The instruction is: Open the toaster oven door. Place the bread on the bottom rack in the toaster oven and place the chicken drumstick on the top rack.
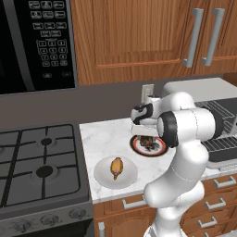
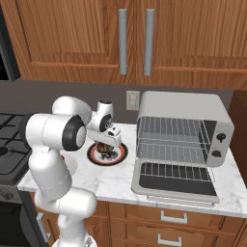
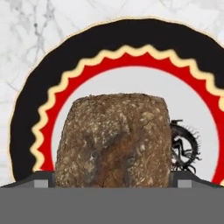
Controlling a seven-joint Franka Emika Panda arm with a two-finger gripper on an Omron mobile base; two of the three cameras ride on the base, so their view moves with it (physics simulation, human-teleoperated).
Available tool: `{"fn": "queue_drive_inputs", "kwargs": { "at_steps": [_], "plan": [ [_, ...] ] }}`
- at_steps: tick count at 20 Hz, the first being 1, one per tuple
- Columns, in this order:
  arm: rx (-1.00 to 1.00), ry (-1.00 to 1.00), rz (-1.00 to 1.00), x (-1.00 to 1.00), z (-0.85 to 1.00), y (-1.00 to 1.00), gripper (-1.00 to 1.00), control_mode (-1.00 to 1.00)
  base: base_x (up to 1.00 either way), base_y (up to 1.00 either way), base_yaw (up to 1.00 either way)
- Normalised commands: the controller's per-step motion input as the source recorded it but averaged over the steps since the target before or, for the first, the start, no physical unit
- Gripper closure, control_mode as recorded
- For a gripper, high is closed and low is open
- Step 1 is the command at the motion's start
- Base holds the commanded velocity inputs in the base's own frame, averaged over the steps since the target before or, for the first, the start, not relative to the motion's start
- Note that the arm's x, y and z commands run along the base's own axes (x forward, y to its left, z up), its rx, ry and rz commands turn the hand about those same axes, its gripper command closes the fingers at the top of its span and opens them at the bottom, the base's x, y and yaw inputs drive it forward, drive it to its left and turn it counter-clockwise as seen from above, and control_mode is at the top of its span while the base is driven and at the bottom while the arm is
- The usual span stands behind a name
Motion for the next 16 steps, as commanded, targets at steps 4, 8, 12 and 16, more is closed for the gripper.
{"fn": "queue_drive_inputs", "kwargs": {
  "at_steps": [4,8,12,16],
  "plan": [
    [0.06,0.00,0.01,-0.23,0.37,-0.20,1.00,-1.00,0.00,0.00,0.00],
    [0.04,0.00,0.00,-0.36,0.45,-0.16,1.00,-1.00,0.00,0.00,0.00],
    [0.00,0.00,0.00,-0.40,0.40,-0.18,1.00,-1.00,0.00,0.00,0.00],
    [0.00,0.00,0.00,-0.49,0.30,-0.25,1.00,-1.00,0.00,0.00,0.00]
  ]
}}
